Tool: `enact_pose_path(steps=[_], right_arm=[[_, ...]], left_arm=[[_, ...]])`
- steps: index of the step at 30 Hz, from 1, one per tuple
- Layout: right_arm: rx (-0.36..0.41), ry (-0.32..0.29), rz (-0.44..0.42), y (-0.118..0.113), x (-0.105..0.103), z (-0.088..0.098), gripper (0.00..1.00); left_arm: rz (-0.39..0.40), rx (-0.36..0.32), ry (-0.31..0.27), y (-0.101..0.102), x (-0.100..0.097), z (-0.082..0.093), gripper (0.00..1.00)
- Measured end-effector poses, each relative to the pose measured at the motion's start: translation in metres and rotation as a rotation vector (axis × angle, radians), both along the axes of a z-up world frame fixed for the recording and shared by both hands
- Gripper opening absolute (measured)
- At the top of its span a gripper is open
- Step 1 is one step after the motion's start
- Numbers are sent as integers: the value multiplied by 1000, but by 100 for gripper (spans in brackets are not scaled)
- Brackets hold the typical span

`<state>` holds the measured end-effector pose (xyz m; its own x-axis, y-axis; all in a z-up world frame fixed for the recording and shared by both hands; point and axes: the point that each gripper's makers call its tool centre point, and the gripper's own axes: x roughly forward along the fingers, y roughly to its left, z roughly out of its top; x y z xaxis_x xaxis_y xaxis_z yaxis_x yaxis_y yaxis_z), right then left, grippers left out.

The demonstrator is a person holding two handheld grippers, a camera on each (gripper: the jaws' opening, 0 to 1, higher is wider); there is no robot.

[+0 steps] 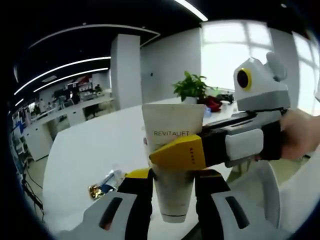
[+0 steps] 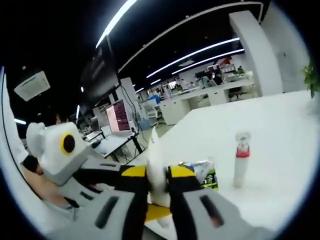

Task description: Arrange the skincare products in the storage area until every visible bottle or jar stands upright without overlapping.

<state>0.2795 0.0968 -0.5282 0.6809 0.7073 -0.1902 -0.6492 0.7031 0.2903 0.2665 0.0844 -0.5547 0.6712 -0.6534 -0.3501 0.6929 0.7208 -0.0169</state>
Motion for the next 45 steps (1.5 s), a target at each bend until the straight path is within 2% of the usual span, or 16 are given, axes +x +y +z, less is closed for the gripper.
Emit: enact_pose_path(steps=[4, 8, 10, 17, 18, 19, 20, 21, 22, 27, 34, 40, 45], right_arm=[[-21, -22, 7, 0, 0, 1, 12], [-39, -40, 41, -3, -1, 2, 12], [-65, -65, 95, -2, -5, 2, 12], [-34, -104, 251, 0, -26, 9, 12], [-33, -114, 298, 3, -32, 11, 12], [-34, -118, 321, 5, -36, 12, 12], [-41, -137, 385, 9, -43, 13, 12], [-57, -158, 405, 9, -45, 15, 12], [-46, -150, 441, 11, -50, 17, 12], [-34, -166, 572, 15, -62, 29, 11], [-15, -167, 647, 15, -64, 37, 11], [8, -165, 652, 12, -60, 43, 13], [19, -166, 615, 11, -50, 47, 15]], left_arm=[[-9, -8, 2, -1, 0, 0, 30], [-55, -30, 17, -2, -2, 2, 30], [-109, -29, 33, -4, -5, 1, 30], [-288, -45, 69, -10, -23, -1, 29], [-313, -48, 77, -11, -26, -2, 28], [-343, -54, 84, -13, -29, -1, 28], [-369, -64, 89, -14, -31, 0, 28], [-403, -95, 115, -17, -36, 2, 27], [-428, -116, 134, -18, -39, 3, 26], [-539, -147, 124, -20, -49, 15, 24], [-599, -148, 94, -25, -52, 24, 20], [-578, -152, 72, -27, -47, 30, 18], [-545, -183, 84, -27, -37, 34, 18]])
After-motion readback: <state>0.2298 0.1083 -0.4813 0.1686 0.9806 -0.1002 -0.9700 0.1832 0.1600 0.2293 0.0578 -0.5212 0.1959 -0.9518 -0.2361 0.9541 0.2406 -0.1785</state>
